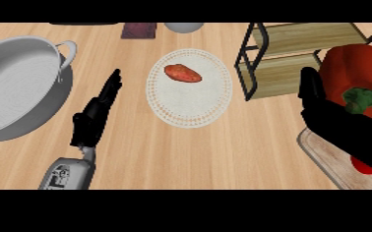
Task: Pick the bell pepper from the placemat and place it in the tiered shelf
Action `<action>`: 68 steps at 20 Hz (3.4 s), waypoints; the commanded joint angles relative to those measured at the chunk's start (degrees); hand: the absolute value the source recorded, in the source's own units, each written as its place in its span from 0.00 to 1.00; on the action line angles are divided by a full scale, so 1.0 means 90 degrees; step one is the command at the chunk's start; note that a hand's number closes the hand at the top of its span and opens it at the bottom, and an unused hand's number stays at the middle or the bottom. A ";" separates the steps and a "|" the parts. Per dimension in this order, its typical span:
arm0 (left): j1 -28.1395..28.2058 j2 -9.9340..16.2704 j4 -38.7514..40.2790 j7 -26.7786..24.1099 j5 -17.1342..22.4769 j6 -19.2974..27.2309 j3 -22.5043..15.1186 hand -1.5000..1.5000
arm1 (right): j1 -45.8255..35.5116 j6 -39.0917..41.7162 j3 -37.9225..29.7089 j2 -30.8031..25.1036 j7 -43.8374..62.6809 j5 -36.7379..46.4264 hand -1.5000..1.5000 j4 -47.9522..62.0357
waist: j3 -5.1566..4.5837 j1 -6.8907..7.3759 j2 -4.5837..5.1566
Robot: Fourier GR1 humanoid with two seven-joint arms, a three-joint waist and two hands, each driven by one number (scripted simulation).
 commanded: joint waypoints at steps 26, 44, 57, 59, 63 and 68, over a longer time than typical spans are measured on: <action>-0.0295 -0.0029 0.0090 0.0106 -0.0102 -0.0261 0.0336 0.50 | -0.0650 -0.1950 -0.1376 -0.0925 -0.3497 0.0542 1.00 0.4152 | 0.0007 0.0039 0.0035; -0.0179 -0.0202 -0.0450 0.0542 -0.0198 -0.0312 0.0227 0.50 | -0.1404 -0.3489 -0.2560 -0.0797 -0.5193 -0.1068 1.00 0.6410 | 0.0008 0.0059 0.0024; -0.0484 -0.0223 0.0075 0.0337 -0.0191 -0.0389 0.0377 0.50 | -0.0846 -0.3458 -0.2904 -0.1068 -0.3794 -0.0669 0.00 0.5968 | 0.0007 0.0007 0.0020; 0.0205 -0.0187 0.0030 -0.0337 -0.0293 -0.0362 0.0316 0.50 | -0.1022 -0.3675 -0.3178 -0.1175 -0.4428 -0.1132 0.00 0.6574 | 0.0008 0.0080 0.0036; -0.0289 -0.0255 0.0209 -0.0003 -0.0364 -0.0234 0.0416 0.50 | -0.0810 -0.3285 -0.3153 -0.1144 -0.4274 -0.1609 0.00 0.6053 | 0.0007 0.0006 0.0021; 0.0008 -0.0094 -0.0076 -0.0041 -0.0165 -0.0529 0.0494 0.50 | -0.1336 -0.3311 -0.3186 -0.1327 -0.4069 -0.1757 0.00 0.6205 | 0.0006 0.0058 0.0027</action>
